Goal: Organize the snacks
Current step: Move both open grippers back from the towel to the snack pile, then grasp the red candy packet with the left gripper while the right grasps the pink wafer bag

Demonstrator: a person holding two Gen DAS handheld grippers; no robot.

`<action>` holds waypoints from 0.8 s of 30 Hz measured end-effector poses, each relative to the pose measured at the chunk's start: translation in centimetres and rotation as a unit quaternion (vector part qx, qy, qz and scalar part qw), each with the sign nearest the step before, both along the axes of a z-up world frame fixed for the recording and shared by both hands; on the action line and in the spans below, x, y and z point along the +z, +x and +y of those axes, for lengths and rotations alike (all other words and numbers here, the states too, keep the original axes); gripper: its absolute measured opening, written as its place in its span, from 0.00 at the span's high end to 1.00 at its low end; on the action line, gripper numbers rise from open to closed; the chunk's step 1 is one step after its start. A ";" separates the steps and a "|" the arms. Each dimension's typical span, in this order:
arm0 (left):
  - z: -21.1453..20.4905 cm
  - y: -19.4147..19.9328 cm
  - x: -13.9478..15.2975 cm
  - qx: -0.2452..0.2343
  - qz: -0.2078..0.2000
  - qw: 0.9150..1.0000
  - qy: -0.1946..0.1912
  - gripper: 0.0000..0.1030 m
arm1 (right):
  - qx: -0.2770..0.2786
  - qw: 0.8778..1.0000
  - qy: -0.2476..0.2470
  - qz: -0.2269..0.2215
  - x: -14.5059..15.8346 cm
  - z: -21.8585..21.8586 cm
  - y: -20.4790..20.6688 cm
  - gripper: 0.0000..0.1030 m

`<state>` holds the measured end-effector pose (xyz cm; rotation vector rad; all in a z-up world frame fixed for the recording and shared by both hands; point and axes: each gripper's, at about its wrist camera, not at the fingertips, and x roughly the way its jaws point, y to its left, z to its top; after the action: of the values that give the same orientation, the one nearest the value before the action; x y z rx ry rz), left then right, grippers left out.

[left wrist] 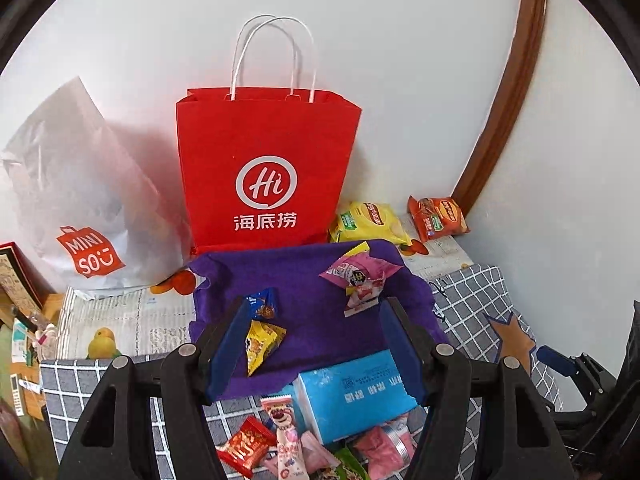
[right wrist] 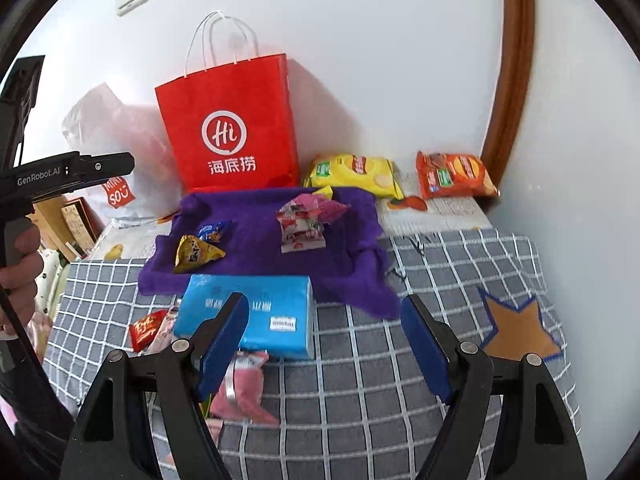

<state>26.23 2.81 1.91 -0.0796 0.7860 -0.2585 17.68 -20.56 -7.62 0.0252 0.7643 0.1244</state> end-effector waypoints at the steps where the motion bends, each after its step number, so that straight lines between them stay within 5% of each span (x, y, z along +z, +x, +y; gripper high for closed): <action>1: -0.3 -0.3 0.1 -0.003 0.001 1.000 0.003 0.37 | 0.003 1.000 -0.001 0.003 -0.2 -0.1 -0.3 0.24; 10: -1.4 -2.9 -1.2 -0.023 0.024 0.999 0.015 0.37 | 0.034 0.999 -0.032 -0.002 -3.2 0.8 -3.4 0.24; 16: 1.5 -4.8 -4.3 0.021 0.050 0.998 0.022 0.37 | 0.102 0.994 -0.013 0.019 -7.0 3.7 -3.3 0.32; 24: 5.6 -5.8 -9.4 0.073 0.096 0.992 0.022 0.37 | 0.112 0.992 0.009 0.053 -10.8 6.5 -1.6 0.35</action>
<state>20.42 8.41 -7.50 -0.1210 0.9720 -0.0962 16.08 -14.01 -18.43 -0.0377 0.8706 0.3445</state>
